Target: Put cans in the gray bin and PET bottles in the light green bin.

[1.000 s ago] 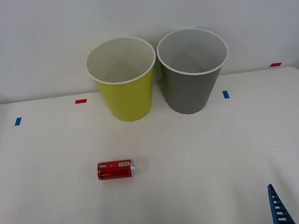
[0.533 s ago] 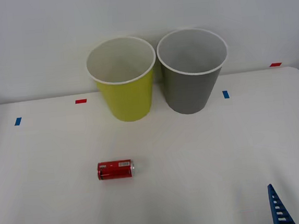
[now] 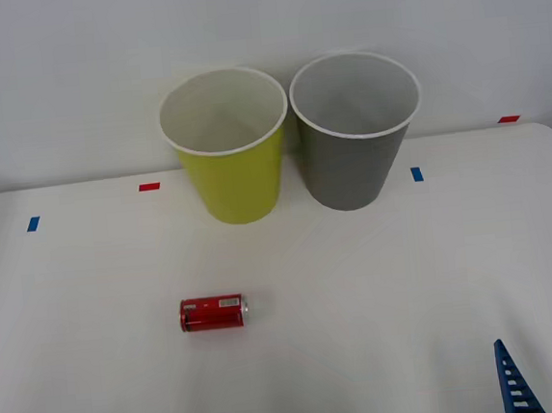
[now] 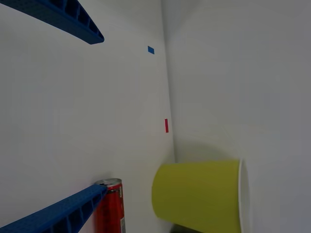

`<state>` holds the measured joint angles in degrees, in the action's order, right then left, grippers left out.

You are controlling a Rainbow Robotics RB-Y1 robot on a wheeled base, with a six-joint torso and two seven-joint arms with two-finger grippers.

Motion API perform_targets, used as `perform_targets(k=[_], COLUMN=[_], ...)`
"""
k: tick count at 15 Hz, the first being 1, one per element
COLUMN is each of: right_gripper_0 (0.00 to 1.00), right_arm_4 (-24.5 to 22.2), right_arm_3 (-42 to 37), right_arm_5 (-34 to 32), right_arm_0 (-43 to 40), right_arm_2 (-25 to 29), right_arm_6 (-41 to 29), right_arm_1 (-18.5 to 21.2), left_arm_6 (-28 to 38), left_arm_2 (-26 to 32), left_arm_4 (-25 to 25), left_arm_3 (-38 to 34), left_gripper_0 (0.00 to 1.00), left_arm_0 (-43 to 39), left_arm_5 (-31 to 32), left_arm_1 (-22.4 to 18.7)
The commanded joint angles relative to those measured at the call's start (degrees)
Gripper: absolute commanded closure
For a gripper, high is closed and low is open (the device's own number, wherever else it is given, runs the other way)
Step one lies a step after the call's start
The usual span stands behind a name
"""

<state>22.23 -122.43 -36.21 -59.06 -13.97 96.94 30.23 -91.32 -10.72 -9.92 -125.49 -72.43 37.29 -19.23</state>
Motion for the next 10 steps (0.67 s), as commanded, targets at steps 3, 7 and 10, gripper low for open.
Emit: perform_targets(k=[3, 7, 10], right_gripper_0=[0.0, 0.0, 0.0], right_arm_4=[0.0, 0.0, 0.0], right_arm_3=[0.0, 0.0, 0.0], right_arm_5=[0.0, 0.0, 0.0], right_arm_0=[0.0, 0.0, 0.0], right_arm_2=[0.0, 0.0, 0.0], right_arm_6=[0.0, 0.0, 0.0], right_arm_1=[0.0, 0.0, 0.0], left_arm_6=[0.44, 0.35, 0.18], left_arm_2=[1.93, 0.79, -1.41], left_arm_4=[-0.27, 0.34, 0.61], left_arm_3=[5.61, 5.52, 5.52], left_gripper_0=[0.0, 0.0, 0.0], left_arm_0=[3.26, 7.57, 12.84], left_arm_5=[0.85, -0.73, -3.98], left_arm_1=[-2.13, -9.69, -17.16])
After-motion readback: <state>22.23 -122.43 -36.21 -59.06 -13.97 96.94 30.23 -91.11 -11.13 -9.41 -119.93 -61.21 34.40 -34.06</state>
